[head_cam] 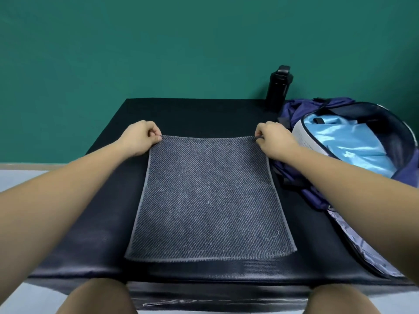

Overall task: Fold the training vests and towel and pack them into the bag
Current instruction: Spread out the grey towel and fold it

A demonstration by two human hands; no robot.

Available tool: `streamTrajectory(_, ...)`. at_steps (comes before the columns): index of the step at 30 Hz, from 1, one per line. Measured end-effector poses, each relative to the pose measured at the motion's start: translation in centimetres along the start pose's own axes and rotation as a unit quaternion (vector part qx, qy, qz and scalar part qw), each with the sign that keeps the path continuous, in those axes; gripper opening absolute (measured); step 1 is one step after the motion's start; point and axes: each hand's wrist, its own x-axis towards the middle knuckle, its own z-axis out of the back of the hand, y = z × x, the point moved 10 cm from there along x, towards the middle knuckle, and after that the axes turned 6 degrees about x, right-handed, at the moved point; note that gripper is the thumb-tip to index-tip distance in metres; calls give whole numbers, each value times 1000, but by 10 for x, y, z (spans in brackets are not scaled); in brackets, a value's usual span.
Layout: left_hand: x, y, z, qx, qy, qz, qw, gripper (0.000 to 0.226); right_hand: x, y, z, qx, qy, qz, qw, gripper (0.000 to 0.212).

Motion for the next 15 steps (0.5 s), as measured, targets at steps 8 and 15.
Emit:
streamTrajectory(8,-95,-13,44,-55,-42,-39,997,11,-92,10,50,108,-66,49,991,8)
streamTrajectory(15,-193,-33,49,-28,-46,-112,992,20,-191,25,56,148,-79,71,983,16)
